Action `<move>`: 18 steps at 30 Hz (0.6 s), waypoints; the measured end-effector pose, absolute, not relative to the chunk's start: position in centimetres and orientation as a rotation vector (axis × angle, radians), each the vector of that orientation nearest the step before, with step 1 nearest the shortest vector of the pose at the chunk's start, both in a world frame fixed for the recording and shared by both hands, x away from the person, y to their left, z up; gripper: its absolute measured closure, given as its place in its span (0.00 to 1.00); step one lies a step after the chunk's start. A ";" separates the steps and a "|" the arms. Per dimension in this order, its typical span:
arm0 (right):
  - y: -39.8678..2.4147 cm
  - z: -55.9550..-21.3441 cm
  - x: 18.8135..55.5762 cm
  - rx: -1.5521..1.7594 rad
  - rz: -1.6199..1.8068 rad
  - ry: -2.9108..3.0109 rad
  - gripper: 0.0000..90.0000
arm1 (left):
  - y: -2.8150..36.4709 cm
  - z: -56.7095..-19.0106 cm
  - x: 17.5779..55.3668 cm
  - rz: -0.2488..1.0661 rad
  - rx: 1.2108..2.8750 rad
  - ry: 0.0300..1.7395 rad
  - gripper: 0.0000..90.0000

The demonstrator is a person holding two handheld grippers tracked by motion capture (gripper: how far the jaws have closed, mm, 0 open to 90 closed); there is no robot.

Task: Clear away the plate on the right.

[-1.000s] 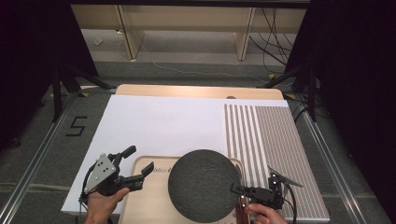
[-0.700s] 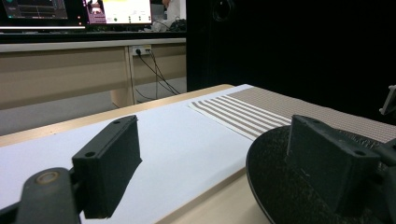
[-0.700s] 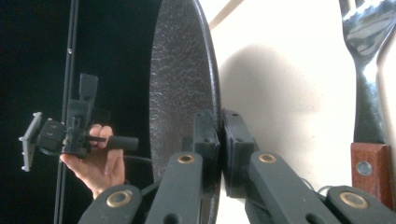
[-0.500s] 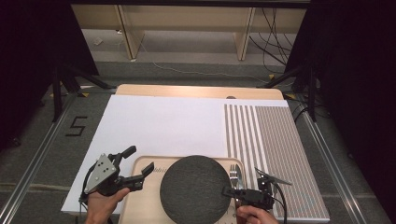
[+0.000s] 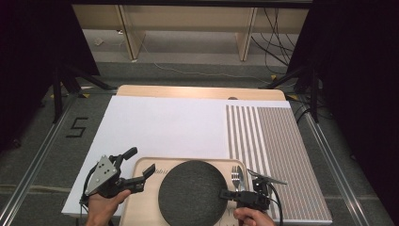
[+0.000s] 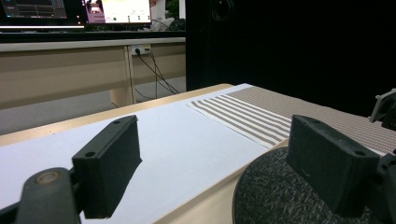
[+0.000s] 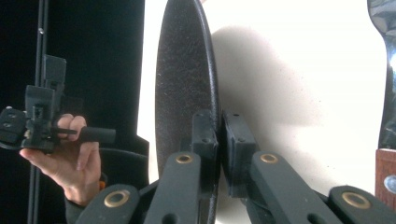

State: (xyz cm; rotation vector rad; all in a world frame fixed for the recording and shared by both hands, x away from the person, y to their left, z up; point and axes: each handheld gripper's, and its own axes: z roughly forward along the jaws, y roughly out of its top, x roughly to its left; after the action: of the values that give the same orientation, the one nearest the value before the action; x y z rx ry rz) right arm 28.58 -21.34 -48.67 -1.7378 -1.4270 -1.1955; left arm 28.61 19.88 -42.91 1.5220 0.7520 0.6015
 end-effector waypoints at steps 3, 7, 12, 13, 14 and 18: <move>-21.1 -48.6 28.6 -1.744 -1.189 -1.428 0.94 | 19.9 -42.9 28.6 0.605 1.521 0.752 0.19; -20.8 -49.0 28.6 -1.743 -1.177 -1.438 0.94 | 19.9 -42.9 28.6 0.603 1.522 0.752 0.19; -20.7 -49.0 28.7 -1.747 -1.170 -1.441 0.94 | 19.9 -42.9 28.6 0.603 1.521 0.753 0.19; -20.6 -49.0 28.7 -1.748 -1.169 -1.442 0.94 | 19.9 -42.9 28.6 0.602 1.521 0.754 0.19; -20.6 -49.0 28.7 -1.751 -1.169 -1.449 0.95 | 19.9 -42.9 28.6 0.602 1.521 0.754 0.19; -20.6 -49.2 28.7 -1.748 -1.164 -1.464 0.95 | 19.8 -42.9 28.6 0.601 1.520 0.755 0.19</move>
State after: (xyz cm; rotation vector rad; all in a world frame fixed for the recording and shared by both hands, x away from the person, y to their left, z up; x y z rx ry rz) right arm 28.70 -20.64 -49.16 -1.7483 -1.4636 -1.1640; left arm 28.57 19.81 -42.93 1.5200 0.7548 0.6008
